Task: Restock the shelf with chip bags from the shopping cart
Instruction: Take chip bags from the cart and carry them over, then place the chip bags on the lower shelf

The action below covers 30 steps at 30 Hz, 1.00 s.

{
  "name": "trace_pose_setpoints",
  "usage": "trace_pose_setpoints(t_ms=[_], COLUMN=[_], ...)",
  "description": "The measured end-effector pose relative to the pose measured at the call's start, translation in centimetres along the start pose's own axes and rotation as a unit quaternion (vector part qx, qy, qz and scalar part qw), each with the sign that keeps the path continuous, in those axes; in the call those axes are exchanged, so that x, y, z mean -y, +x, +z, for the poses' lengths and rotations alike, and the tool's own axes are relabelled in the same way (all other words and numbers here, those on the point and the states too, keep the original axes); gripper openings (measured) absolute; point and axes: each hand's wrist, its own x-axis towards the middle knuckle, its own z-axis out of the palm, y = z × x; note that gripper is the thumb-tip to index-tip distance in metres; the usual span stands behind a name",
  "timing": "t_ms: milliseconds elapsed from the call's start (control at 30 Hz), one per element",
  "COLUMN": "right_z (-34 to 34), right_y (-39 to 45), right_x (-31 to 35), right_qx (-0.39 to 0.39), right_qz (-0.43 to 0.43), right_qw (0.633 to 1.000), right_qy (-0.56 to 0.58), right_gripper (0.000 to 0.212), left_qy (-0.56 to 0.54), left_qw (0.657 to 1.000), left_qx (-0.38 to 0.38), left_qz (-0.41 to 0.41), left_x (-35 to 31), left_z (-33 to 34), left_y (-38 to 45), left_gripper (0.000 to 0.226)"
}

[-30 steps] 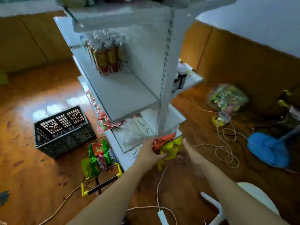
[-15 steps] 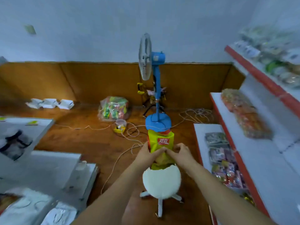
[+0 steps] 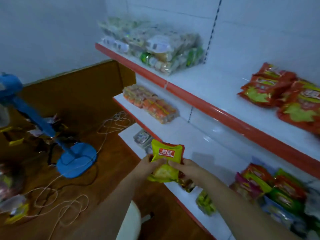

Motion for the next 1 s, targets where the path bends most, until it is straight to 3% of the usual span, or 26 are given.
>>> trace_pose_setpoints(t_ms=[67, 167, 233, 300, 433, 533, 567, 733, 833, 933, 1000], right_z=[-1.4, -4.2, -6.1, -7.3, -11.1, -14.9, -16.7, -25.6, -27.8, -28.9, -28.7], right_y=[0.6, 2.4, 3.1, 2.7, 3.3, 4.5, 5.2, 9.2, 9.0, 8.2, 7.5], right_x=[-0.7, -3.8, -5.8, -6.8, -9.6, -10.3, -10.8, -12.7, -11.5, -12.2, -13.2], right_qx=[-0.073, -0.174, -0.231, -0.289, -0.359, -0.39, -0.406, -0.463, -0.473, -0.464, -0.5], right_qz=[0.024, 0.025, 0.033, 0.059, 0.08, 0.09, 0.089, 0.09, 0.122, 0.169, 0.157], right_qw=[0.997, 0.982, 0.968, 0.948, 0.924, 0.914, 0.908, 0.881, 0.87, 0.865, 0.84], right_qy=[0.026, 0.064, 0.094, 0.117, 0.101, 0.067, 0.052, -0.023, -0.061, -0.085, -0.137], right_gripper=[0.038, 0.072, 0.083, 0.068, 0.07, 0.019, 0.014, 0.029, 0.017, 0.023, 0.032], left_qy=[0.027, 0.13, 0.204, 0.22, 0.209, 0.207, 0.206, 0.197, 0.222, 0.283, 0.304], left_qw=[0.998, 0.982, 0.963, 0.955, 0.949, 0.942, 0.941, 0.947, 0.936, 0.921, 0.924], left_qx=[0.056, 0.139, 0.173, 0.197, 0.235, 0.261, 0.265, 0.246, 0.266, 0.266, 0.23], left_qz=[-0.003, -0.004, -0.001, 0.001, 0.008, 0.024, 0.038, 0.066, 0.066, 0.031, 0.024], left_x=[-1.0, -1.5, -1.6, -1.4, 0.3, 1.1, 1.1, 1.7, 2.8, 4.0, 4.5], left_z=[1.1, 3.6, 5.8, 8.6, 14.2, 18.5, 20.1, 27.5, 30.6, 32.2, 32.0], left_y=[3.1, 7.2, 8.9, 10.7, 14.7, 18.2, 19.4, 26.1, 29.1, 30.2, 30.1], left_gripper=[0.033, 0.069, 0.067, 0.054, 0.044, 0.037, 0.037, 0.044, 0.042, 0.078, 0.087])
